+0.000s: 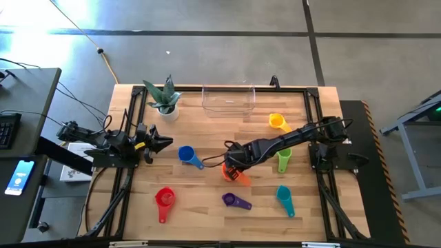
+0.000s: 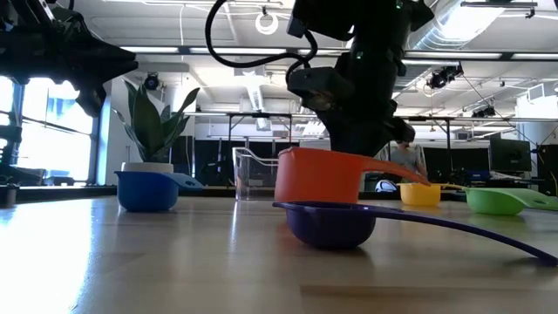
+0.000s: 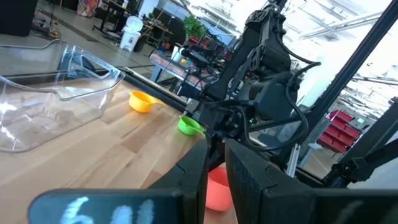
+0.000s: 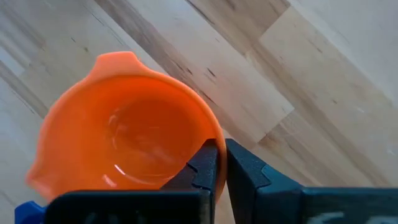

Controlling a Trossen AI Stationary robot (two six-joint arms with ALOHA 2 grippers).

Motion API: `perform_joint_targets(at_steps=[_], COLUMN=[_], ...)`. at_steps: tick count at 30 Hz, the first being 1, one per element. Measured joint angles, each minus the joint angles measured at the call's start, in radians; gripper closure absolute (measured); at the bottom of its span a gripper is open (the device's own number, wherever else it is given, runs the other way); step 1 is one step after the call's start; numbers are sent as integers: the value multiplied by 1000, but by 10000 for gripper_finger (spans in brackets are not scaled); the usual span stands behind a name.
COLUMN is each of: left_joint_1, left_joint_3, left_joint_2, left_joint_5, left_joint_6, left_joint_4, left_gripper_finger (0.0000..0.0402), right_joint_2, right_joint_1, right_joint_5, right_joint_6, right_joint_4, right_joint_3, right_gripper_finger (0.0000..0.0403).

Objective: Nest measuring cups in basket
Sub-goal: Move the orange measuring cup to the middle of the table, then stack the red measuring cup on top of the orange measuring cup

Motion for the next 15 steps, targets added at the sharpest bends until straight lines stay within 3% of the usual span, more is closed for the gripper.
perform_joint_targets(at_steps=[15], left_joint_1=[0], left_joint_3=[0], left_joint_2=[0], left_joint_5=[0], left_joint_6=[0], left_joint_4=[0], left_gripper_finger=[355], right_joint_2=[2], right_joint_1=[0], right_joint_5=[-1], right_joint_6=[30], right_joint_4=[-1], right_joint_3=[-1], right_gripper_finger=[312])
